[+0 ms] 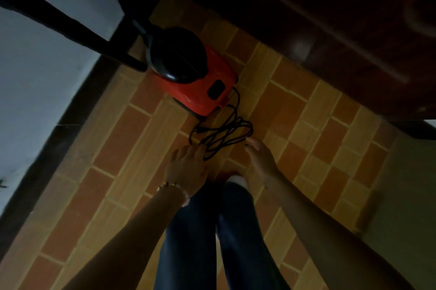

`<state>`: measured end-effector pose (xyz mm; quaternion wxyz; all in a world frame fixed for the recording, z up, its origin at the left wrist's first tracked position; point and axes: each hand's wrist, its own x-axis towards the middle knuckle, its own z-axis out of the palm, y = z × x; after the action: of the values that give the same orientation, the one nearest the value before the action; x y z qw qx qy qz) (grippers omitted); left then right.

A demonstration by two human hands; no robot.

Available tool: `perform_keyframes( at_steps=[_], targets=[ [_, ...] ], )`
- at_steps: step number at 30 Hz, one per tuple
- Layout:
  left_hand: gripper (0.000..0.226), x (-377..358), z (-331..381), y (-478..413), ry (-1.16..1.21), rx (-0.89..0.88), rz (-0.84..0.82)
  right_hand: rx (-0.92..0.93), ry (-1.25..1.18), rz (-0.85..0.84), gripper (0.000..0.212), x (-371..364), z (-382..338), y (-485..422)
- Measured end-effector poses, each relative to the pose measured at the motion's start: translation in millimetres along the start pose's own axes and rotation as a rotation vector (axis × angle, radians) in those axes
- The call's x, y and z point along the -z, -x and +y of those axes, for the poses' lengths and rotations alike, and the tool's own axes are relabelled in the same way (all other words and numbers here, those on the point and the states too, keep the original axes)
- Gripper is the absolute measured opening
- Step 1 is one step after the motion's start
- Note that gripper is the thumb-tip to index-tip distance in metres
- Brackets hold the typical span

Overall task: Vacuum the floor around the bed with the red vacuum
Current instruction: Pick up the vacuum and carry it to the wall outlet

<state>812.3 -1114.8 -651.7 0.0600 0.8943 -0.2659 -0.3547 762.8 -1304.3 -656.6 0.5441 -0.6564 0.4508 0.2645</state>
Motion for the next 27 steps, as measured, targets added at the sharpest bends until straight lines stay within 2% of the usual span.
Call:
perform_keyframes(
  at_steps=[6,9,13,14,17,21,22,25,27],
  targets=[
    [0.074,-71.5,-12.3,-83.1,-0.001,-0.019,0.002,-0.36,-0.539,-0.061,0.045,-25.2,42.4,-85.9],
    [0.082,-98.5,-17.6,-118.0,0.015,-0.032,0.007,-0.451,-0.737,-0.066,0.05,-35.2,65.2,-115.6],
    [0.1,-124.3,-19.9,-153.2,-0.113,-0.069,0.059,-0.494,-0.768,-0.096,0.056,-43.3,78.6,-137.8],
    [0.1,-130.0,-19.7,-157.5,-0.147,-0.063,0.025,-0.501,-0.762,-0.105,0.055,-44.7,80.7,-140.7],
    [0.092,-143.7,-17.3,-160.8,-0.187,-0.025,0.008,-0.505,-0.789,-0.107,0.051,-46.6,89.3,-147.6],
    [0.051,-158.2,-17.6,-169.0,-0.246,-0.014,0.111,-0.504,-0.825,-0.119,0.044,-46.7,95.3,-152.7],
    [0.048,-160.1,-18.9,-172.0,-0.278,-0.01,0.142,-0.507,-0.807,-0.134,0.042,-46.7,96.8,-152.8],
    [0.065,-167.2,-20.6,-175.4,-0.284,0.003,0.129,-0.511,-0.769,-0.186,0.031,-45.3,99.1,-153.1],
    [0.064,-169.1,-20.0,-175.8,-0.266,0.011,0.121,-0.514,-0.788,-0.2,0.026,-44.3,98.5,-152.6]
  ],
)
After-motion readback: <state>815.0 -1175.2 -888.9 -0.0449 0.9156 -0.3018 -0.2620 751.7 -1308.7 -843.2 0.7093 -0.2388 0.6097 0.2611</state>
